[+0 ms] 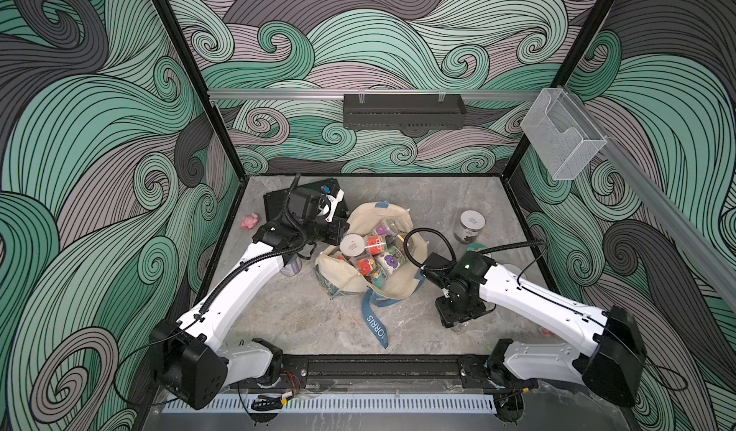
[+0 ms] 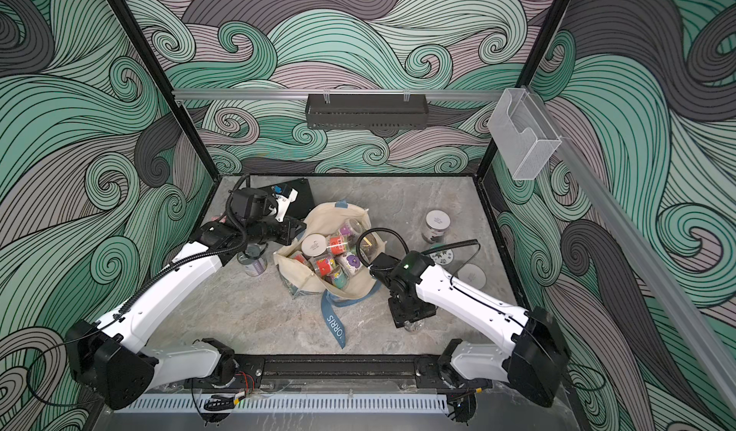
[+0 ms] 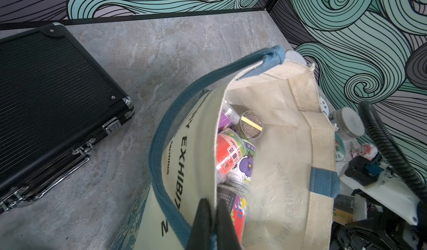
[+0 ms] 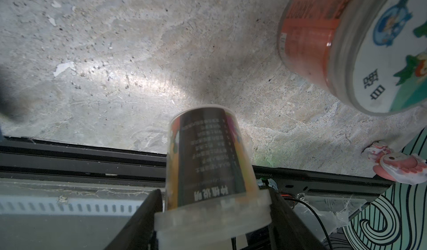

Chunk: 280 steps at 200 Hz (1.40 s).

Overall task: Take out the seed jars from the canvas bag
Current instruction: Place the seed jar at the center of the board.

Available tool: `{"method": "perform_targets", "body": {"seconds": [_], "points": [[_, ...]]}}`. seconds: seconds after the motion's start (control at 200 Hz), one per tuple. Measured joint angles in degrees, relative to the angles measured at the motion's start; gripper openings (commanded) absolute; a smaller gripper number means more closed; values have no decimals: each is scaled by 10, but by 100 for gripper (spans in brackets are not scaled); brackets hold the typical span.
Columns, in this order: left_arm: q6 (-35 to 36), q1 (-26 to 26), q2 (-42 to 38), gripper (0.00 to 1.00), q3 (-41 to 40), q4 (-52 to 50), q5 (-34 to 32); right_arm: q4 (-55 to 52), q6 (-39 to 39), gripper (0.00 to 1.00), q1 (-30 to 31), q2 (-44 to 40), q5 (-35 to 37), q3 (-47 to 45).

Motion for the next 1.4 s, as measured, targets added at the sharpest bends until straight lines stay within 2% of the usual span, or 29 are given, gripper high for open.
{"method": "perform_targets", "body": {"seconds": [0.485, 0.956, 1.401], "points": [[0, 0, 0, 0, 0, 0, 1, 33, -5, 66, 0, 37, 1, -5], [0, 0, 0, 0, 0, 0, 3, 53, -9, 68, 0, 51, 1, -5], [-2, 0, 0, 0, 0, 0, 5, 61, -17, 76, 0, 74, 1, -3]]}}
